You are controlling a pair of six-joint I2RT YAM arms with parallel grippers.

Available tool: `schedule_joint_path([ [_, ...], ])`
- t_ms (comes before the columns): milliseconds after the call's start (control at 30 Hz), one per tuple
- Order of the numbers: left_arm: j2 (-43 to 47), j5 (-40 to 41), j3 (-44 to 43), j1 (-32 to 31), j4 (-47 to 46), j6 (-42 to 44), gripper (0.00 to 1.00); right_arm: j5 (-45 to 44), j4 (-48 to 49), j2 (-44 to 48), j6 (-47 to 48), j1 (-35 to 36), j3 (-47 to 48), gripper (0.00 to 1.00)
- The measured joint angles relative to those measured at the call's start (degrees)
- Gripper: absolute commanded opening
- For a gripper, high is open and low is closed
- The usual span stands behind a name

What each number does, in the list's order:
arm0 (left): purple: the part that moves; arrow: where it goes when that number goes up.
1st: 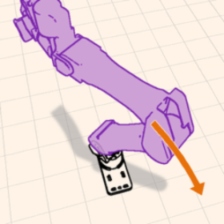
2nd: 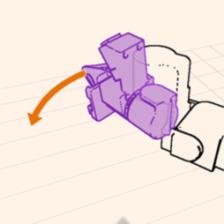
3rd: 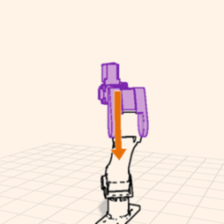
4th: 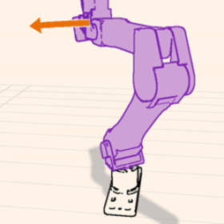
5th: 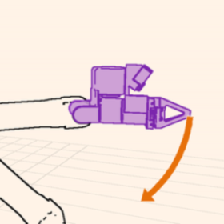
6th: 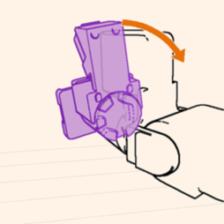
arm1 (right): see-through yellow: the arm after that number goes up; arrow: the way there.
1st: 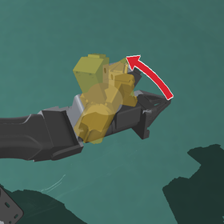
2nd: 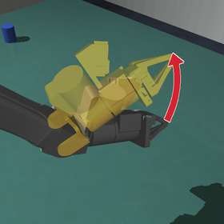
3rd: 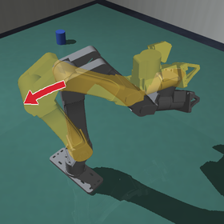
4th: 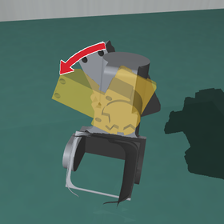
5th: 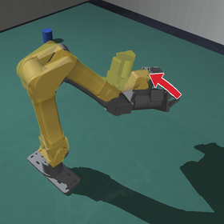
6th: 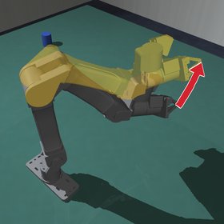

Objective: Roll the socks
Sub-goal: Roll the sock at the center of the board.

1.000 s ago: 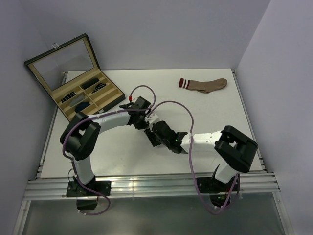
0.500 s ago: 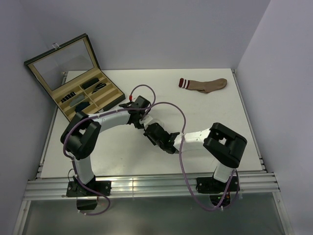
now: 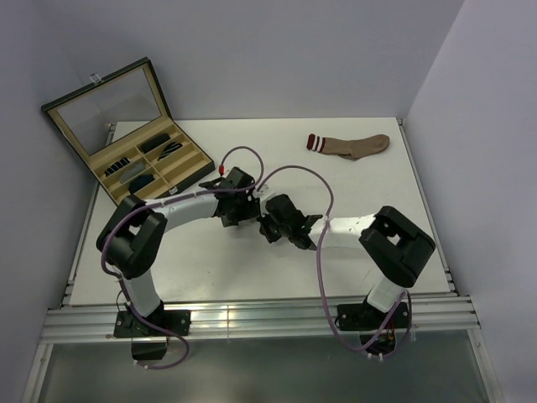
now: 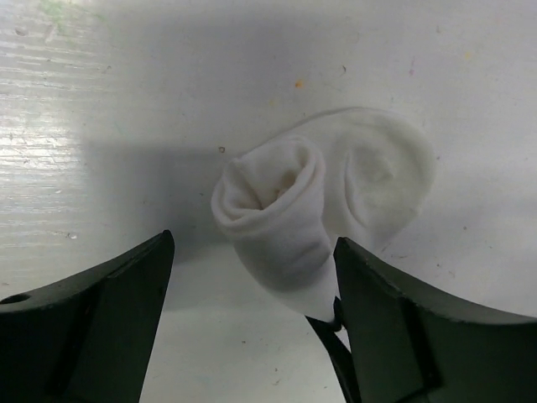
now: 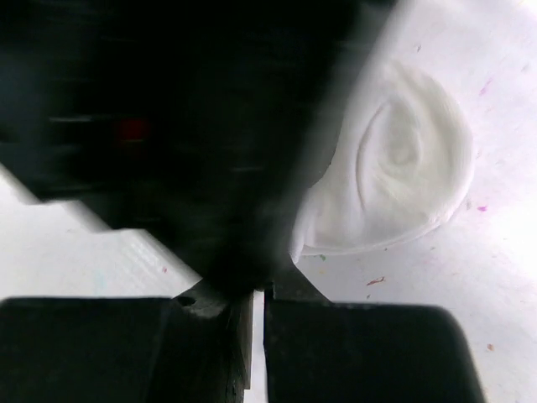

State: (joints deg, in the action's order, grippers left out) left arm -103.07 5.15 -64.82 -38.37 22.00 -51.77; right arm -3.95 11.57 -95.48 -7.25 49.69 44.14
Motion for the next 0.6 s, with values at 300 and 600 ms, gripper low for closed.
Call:
schedule_joint_path([
  [300, 8.0, -2.1, 7.1, 2.8, -4.4, -2.9, 0.88, 20.2, -0.7, 0.2, -5.4, -9.6, -0.7, 0.00],
  [600, 18.6, -4.3, 18.1, 5.6, -14.8, -3.7, 0.87, 42.2, 4.3, -6.9, -14.6, -19.0, 0.2, 0.00],
])
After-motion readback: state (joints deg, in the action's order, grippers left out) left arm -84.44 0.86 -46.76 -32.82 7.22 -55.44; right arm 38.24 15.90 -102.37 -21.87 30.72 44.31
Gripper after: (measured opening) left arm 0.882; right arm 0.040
